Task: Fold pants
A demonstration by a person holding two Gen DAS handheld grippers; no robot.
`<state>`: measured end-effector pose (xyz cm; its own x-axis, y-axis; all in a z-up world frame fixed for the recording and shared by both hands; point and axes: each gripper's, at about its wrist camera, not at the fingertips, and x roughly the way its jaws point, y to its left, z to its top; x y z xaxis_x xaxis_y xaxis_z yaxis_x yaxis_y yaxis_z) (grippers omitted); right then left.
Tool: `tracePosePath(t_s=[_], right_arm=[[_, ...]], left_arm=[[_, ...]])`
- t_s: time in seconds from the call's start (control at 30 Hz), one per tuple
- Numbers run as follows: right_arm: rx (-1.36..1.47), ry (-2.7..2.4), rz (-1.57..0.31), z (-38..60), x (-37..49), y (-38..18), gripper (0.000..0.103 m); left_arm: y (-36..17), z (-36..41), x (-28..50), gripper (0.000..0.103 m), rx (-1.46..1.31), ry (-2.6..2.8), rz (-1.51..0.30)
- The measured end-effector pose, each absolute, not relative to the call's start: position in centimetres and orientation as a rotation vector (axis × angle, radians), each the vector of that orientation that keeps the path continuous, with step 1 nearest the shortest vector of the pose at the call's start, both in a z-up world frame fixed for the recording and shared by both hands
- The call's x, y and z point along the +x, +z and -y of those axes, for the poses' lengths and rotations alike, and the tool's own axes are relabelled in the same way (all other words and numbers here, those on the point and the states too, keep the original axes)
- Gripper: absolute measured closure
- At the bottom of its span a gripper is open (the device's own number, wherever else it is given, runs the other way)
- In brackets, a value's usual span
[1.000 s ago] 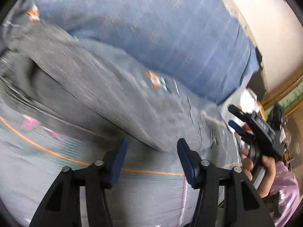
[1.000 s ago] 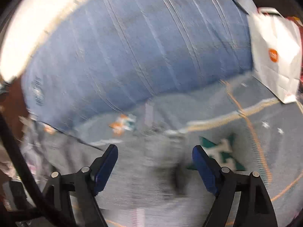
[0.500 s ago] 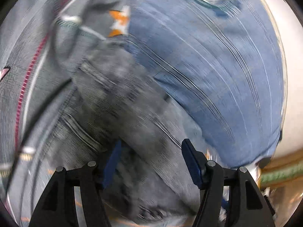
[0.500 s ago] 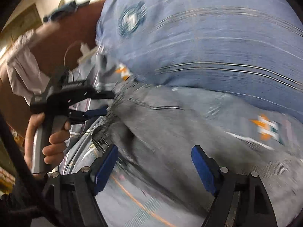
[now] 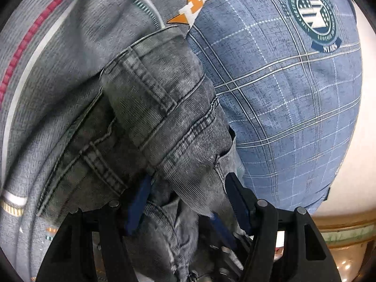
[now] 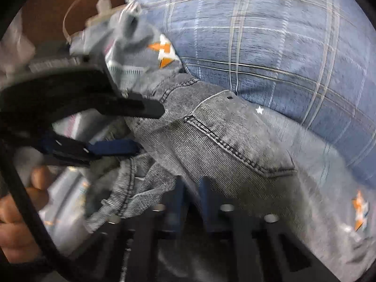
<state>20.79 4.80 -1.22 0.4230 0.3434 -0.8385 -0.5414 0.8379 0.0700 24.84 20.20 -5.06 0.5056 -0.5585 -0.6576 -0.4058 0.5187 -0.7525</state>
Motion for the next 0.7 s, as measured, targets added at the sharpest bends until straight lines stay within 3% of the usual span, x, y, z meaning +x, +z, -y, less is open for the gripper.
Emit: tracePosePath(t_s=[0.1, 0.13, 0.17, 0.23, 0.27, 0.5, 0.53, 0.57, 0.6, 0.63, 0.7], right_arm=[[-0.182, 0.543, -0.954, -3.9, 20.4, 0.3, 0.101], [-0.179, 0.550, -0.954, -3.7, 20.2, 0.7, 0.101], [-0.185, 0.553, -0.953, -3.7, 20.0, 0.8, 0.101], [-0.211, 0.550, -0.947, -3.8, 19.7, 1.0, 0.101], [-0.213, 0.560, -0.955, -3.9, 19.7, 0.9, 0.101], [-0.128, 0.620, -0.875, -2.7, 17.6, 3.1, 0.100], [-0.123, 0.626, -0.846, -2.5, 16.8, 3.6, 0.097], [-0.124, 0.622, -0.835, -2.5, 16.2, 3.8, 0.081], [-0.134, 0.615, -0.839, -2.7, 15.9, 3.7, 0.052], [-0.158, 0.609, -0.846, -3.1, 15.8, 3.6, 0.042], [-0.218, 0.596, -0.827, -4.1, 15.5, 3.2, 0.039]], left_arm=[[-4.9, -20.7, 26.4, 0.037, -1.055, -0.073, -1.080], [-5.1, -21.0, 26.6, 0.047, -1.070, -0.071, -1.072], [-5.4, -21.4, 26.8, 0.066, -1.083, -0.066, -1.061], [-6.1, -22.0, 27.0, 0.087, -1.113, -0.066, -1.058], [-6.3, -22.3, 27.0, 0.092, -1.144, -0.072, -1.053], [-0.2, -22.2, 25.0, 0.093, -1.125, -0.203, -0.885], [0.6, -22.2, 24.7, 0.094, -1.106, -0.197, -0.872], [0.9, -22.3, 24.5, 0.094, -1.100, -0.188, -0.867], [1.0, -22.5, 24.1, 0.094, -1.090, -0.180, -0.860], [1.0, -22.5, 24.2, 0.094, -1.087, -0.177, -0.856], [0.7, -22.6, 24.3, 0.094, -1.096, -0.178, -0.858]])
